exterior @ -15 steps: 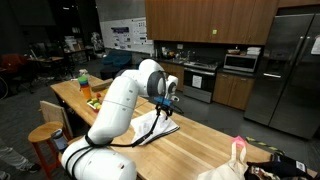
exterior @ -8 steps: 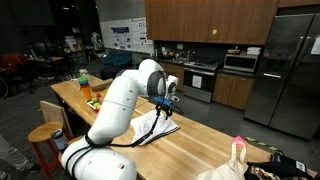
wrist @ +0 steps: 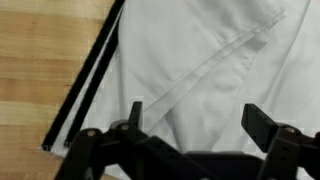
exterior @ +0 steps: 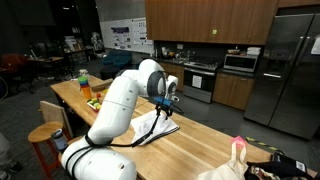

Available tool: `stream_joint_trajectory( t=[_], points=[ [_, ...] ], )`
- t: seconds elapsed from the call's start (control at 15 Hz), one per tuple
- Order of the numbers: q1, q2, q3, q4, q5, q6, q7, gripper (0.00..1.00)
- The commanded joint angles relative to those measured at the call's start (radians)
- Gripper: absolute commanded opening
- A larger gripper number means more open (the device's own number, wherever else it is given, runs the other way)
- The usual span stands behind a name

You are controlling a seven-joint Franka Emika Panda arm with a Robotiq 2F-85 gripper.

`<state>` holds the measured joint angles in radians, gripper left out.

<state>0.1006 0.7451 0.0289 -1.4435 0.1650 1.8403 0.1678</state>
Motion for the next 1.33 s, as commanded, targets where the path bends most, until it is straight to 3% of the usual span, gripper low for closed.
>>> stream_joint_trajectory(
  t=[0.0, 0.93, 1.07, 1.27],
  points=[
    [-0.005, 0.001, 0.007, 0.003, -0.005, -0.002, 0.003, 1.0],
    [-0.005, 0.001, 0.007, 0.003, -0.005, -0.002, 0.003, 1.0],
    [0.032, 0.003, -0.022, -0.001, -0.055, 0.072, 0.058, 1.0],
    [0.093, 0.001, -0.037, -0.042, -0.135, 0.289, 0.13, 1.0]
  ],
)
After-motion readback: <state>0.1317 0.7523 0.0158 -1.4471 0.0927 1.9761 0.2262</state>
